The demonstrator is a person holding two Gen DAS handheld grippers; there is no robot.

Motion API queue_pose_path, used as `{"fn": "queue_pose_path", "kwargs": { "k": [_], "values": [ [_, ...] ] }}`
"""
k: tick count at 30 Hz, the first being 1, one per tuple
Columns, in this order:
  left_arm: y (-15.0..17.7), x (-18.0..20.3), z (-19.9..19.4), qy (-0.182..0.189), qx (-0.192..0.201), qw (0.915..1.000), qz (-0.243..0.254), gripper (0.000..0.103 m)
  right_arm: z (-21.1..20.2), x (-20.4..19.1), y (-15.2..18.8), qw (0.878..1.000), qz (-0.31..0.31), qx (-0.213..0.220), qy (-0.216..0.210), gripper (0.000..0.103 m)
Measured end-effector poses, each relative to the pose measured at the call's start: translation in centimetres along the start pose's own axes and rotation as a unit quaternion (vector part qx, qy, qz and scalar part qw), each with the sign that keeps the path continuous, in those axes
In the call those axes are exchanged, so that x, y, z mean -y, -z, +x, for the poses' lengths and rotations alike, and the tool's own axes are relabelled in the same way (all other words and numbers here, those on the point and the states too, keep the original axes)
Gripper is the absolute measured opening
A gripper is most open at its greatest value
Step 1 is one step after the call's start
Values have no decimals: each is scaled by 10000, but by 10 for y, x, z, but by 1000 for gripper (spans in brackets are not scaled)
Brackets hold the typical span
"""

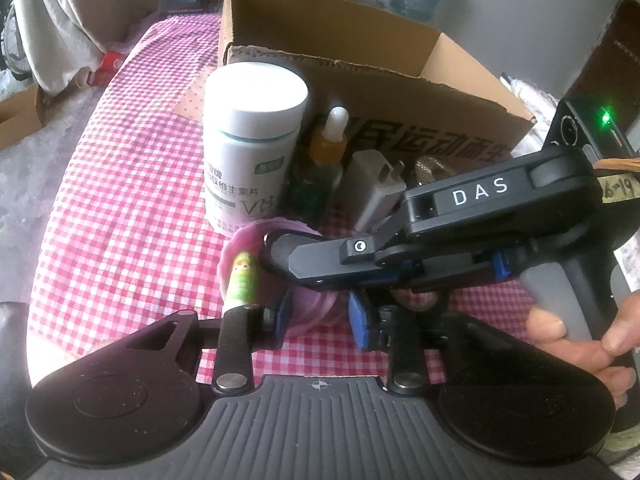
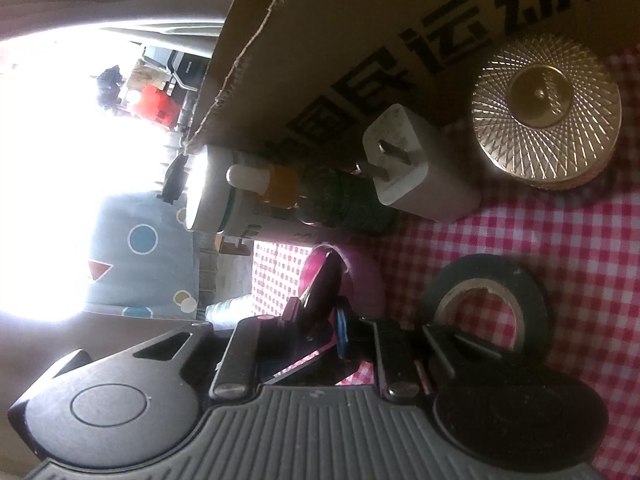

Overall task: Organize rigid objects
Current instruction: 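Lift the black item into the cardboard box and open the right gripper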

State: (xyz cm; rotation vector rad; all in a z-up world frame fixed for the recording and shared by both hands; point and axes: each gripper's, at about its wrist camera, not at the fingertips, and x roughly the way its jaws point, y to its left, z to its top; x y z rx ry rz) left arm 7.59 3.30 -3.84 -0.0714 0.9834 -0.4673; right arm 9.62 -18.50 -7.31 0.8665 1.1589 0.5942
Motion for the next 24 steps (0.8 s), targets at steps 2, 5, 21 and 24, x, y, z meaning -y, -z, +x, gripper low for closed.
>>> {"fn": "queue_pose_path", "kwargs": {
  "k": [2,5,21,24],
  "values": [
    [0,1,-3,4,19,10000,27,32,-5,0,0,10000,-41,22,-12,18],
    [1,3,-3,-15,24,10000,15,33,-7,1,-1,9999,-89,48,-19,18],
    [-3,32,-49,-113,543,9983,177,33,-56,-36,18,9952,-750,347,-517,17],
    [-10,41,-63,-84,754,9968,263,33,-70,-50,20,9923,-954,475,-632,17]
  ]
}}
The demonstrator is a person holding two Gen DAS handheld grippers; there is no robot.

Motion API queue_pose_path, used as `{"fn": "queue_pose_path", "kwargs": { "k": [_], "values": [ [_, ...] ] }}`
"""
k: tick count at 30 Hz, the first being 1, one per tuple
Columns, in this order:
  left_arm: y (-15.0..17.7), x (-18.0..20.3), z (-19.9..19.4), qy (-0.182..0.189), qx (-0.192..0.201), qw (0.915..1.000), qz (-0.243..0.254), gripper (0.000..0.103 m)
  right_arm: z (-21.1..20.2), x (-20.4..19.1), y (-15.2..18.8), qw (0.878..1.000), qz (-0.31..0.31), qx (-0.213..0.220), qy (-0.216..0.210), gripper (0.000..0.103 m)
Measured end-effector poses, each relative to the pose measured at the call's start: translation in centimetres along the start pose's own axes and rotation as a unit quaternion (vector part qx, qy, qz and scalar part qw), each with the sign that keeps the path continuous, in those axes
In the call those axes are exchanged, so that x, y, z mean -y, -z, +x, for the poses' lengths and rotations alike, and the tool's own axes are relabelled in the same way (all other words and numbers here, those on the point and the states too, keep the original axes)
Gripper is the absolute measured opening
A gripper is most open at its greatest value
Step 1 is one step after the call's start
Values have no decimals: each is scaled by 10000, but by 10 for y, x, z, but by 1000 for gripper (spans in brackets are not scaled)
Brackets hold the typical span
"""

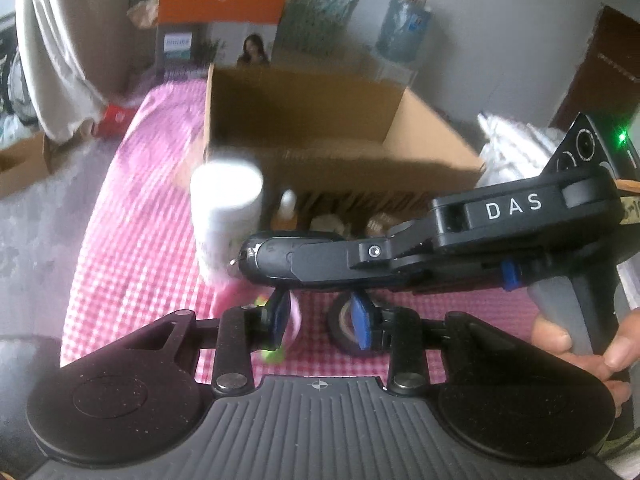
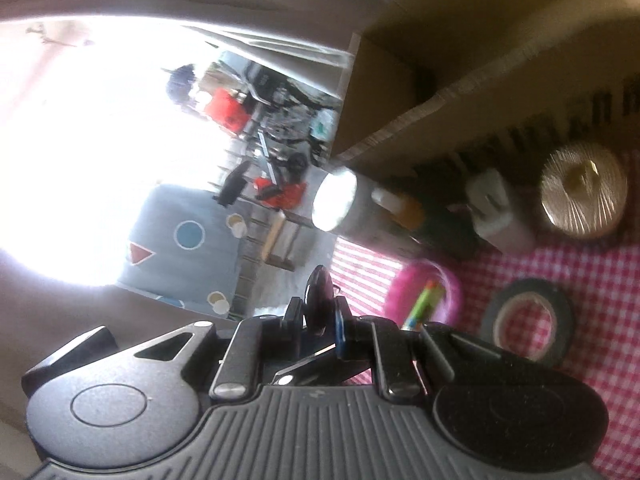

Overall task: Organize rigid objects
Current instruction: 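Lift the black item into the cardboard box and open the right gripper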

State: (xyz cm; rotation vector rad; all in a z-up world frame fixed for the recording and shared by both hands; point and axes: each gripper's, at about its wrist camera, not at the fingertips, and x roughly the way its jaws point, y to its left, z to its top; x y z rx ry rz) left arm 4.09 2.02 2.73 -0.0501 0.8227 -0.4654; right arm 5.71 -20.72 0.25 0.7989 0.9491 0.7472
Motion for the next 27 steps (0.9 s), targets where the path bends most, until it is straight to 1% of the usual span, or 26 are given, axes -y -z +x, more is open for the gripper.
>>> {"fn": "queue_pose_path", "kwargs": {
  "k": [3,7,11,13,17,20,23,25,27],
  "values": [
    [-15,6,-9,46,209,9998,59,33,-13,-16,-9,9995,-231,184,-132,17],
    [-41,14,-12,57,478,9987,140,33,-28,-35,-31,9974,-526,423,-260,17],
    [-68,19,-1,111,607,9980,155,33,-33,-43,-61,9952,-736,592,-237,17],
    [-81,19,8,110,603,9980,152,33,-30,-42,-77,9953,-737,595,-216,17],
    [-99,11,30,81,522,9986,52,33,-14,-27,-114,9976,-532,416,-121,17],
    [-104,1,49,-73,394,9992,-52,33,4,-11,-136,9993,-332,156,1,17],
    [-104,-11,63,-232,260,9993,-167,33,31,9,-156,9995,-114,-173,237,17],
    [-103,-17,63,-341,275,9988,-231,33,52,25,-165,9980,59,-470,426,17],
    [-100,-23,58,-343,345,9983,-306,33,74,40,-172,9948,231,-758,637,17]
  ]
}}
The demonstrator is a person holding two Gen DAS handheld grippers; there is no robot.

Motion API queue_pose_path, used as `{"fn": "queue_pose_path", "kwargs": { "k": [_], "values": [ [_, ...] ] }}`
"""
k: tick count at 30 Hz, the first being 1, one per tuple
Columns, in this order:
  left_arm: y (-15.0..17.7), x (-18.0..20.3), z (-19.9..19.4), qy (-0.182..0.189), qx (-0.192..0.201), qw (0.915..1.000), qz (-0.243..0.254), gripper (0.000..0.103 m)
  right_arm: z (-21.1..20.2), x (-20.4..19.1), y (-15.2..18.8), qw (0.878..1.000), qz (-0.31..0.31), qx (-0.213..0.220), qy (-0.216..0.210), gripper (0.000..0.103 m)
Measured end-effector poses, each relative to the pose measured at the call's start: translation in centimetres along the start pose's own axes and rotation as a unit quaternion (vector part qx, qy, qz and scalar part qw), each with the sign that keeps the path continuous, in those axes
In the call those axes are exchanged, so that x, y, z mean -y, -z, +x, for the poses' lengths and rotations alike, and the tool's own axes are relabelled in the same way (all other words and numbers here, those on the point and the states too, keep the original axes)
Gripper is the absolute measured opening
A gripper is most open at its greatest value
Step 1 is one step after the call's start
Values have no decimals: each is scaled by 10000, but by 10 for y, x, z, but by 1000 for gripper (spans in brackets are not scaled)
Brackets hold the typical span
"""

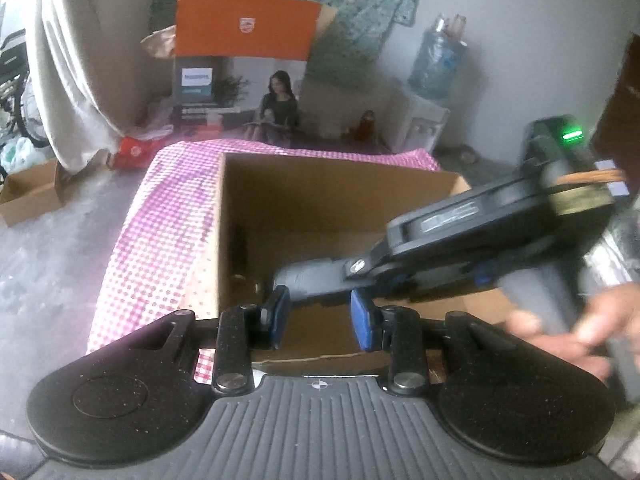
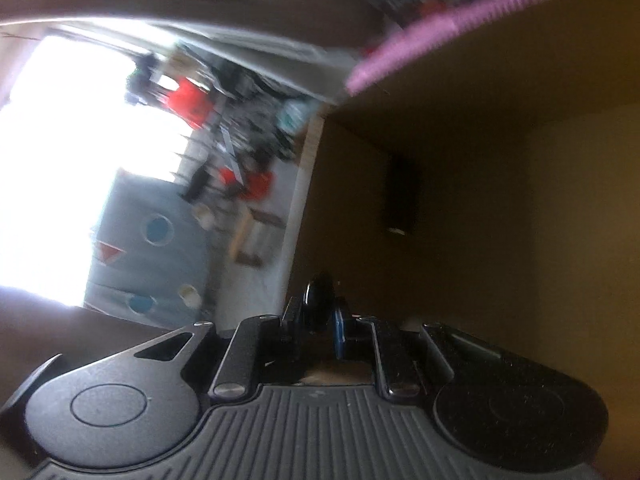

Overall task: Organize rigid objects
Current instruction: 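Lift the black item into the cardboard box and open the right gripper, then move the right gripper back toward the pink bowl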

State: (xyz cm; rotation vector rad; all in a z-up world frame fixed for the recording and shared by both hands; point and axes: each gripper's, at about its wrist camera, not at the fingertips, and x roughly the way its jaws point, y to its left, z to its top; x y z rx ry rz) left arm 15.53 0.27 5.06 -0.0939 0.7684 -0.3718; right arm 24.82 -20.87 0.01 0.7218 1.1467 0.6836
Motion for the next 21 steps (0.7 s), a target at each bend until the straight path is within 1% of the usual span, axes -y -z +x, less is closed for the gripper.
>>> {"fn": "queue_pose_path", "kwargs": {
  "k": [3,6,8,10,11,12,14,17,19,21],
  "values": [
    [0,-4,-8,-91,133,9999,-60,34,30,11,-13,9987,182,-378,287,17],
    [4,-6,-18,-142,263,9995,-127,35,52,12,-24,9959,266,-685,534,19],
    [8,-8,-27,-169,359,9991,-153,37,60,13,-27,9939,309,-765,731,20],
    [11,-9,-33,-211,445,9987,-154,38,65,14,-31,9921,319,-845,874,33],
    [14,-10,-36,-231,475,9985,-149,38,66,15,-32,9918,362,-811,923,45],
    [17,-11,-39,-251,502,9983,-143,39,65,15,-34,9922,333,-744,943,51],
    [24,-11,-45,-272,546,9980,-151,39,60,17,-34,9932,330,-582,953,51],
    [31,-11,-50,-188,526,9983,-190,39,45,20,-25,9953,443,-353,780,51],
    [36,-12,-52,-154,458,9987,-182,40,26,19,-17,9970,435,-146,616,51],
    [41,-11,-54,-185,410,9988,-169,40,-2,15,-1,9984,401,159,369,51]
  ]
}}
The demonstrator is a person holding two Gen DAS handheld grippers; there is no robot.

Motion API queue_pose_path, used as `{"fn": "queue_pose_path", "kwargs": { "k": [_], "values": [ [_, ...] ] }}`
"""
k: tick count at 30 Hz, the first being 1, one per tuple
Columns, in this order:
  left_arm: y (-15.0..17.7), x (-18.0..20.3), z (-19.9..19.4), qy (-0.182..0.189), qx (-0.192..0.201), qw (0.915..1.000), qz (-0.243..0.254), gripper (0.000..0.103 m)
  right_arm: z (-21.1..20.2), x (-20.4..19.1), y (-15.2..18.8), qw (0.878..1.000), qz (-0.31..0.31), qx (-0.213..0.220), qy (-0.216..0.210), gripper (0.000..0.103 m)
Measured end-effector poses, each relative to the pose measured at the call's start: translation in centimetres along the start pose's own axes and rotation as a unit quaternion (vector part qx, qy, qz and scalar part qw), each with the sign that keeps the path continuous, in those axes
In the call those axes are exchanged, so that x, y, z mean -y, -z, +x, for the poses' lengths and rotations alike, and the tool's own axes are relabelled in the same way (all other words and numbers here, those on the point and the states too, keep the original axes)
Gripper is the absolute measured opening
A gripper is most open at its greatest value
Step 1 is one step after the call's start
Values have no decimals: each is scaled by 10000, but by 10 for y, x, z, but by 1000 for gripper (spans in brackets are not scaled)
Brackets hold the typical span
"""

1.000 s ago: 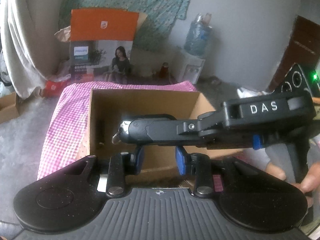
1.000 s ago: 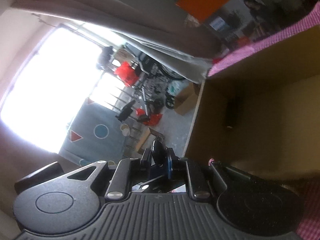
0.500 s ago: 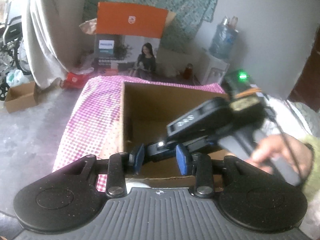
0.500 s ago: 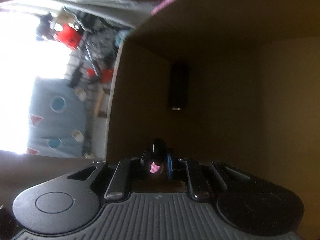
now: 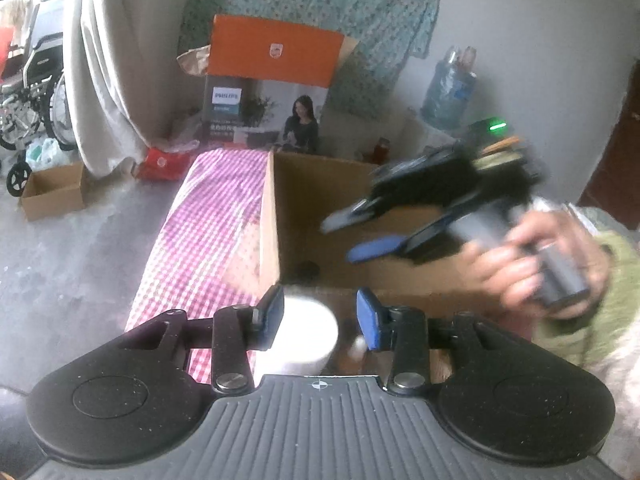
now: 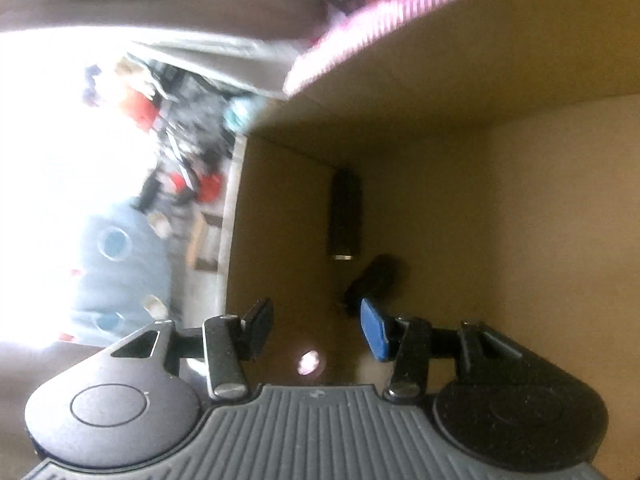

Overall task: Organize rigid objects
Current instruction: 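Move the right gripper back toward the pink bowl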

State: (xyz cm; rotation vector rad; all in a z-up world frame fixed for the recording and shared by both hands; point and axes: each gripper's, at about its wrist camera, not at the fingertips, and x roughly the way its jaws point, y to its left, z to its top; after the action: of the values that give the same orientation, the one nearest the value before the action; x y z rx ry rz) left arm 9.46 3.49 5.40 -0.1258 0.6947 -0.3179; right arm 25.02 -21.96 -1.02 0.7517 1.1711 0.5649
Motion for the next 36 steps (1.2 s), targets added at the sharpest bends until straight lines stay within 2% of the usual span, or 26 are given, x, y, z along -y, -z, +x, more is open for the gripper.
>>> {"fn": "queue_pose_path", "kwargs": {
  "k": [4,8,12,15,20,23,25,28,30,36],
  "values": [
    [10,-5,-6,34,-160,9998,-112,40,-55,1,38,9978,-148,504,-415,51],
    [23,-8,-10,105,-397,9991,-90,40,-101,5,98,9934,-477,853,-603,51],
    [37,4,-1,456,-867,9952,58,40,-113,21,160,9909,-724,1115,-215,52],
    [53,20,13,666,-1177,9904,272,40,-100,40,190,9921,-693,1031,158,52],
    [74,49,36,979,-1626,9788,771,40,-73,53,207,9908,-824,754,766,51],
    [80,60,48,924,-1795,9751,917,40,-60,44,207,9850,-1173,672,1069,50],
    [82,66,53,896,-1883,9733,957,40,-57,41,209,9814,-1392,562,1195,43],
    [82,71,54,824,-1896,9726,1059,40,-40,38,206,9725,-1734,462,1485,38],
    [82,73,52,734,-1863,9734,1112,40,-33,35,207,9635,-2065,425,1652,28],
    [85,73,41,523,-1708,9776,1109,43,-33,23,209,9469,-2620,334,1831,25]
  ]
}}
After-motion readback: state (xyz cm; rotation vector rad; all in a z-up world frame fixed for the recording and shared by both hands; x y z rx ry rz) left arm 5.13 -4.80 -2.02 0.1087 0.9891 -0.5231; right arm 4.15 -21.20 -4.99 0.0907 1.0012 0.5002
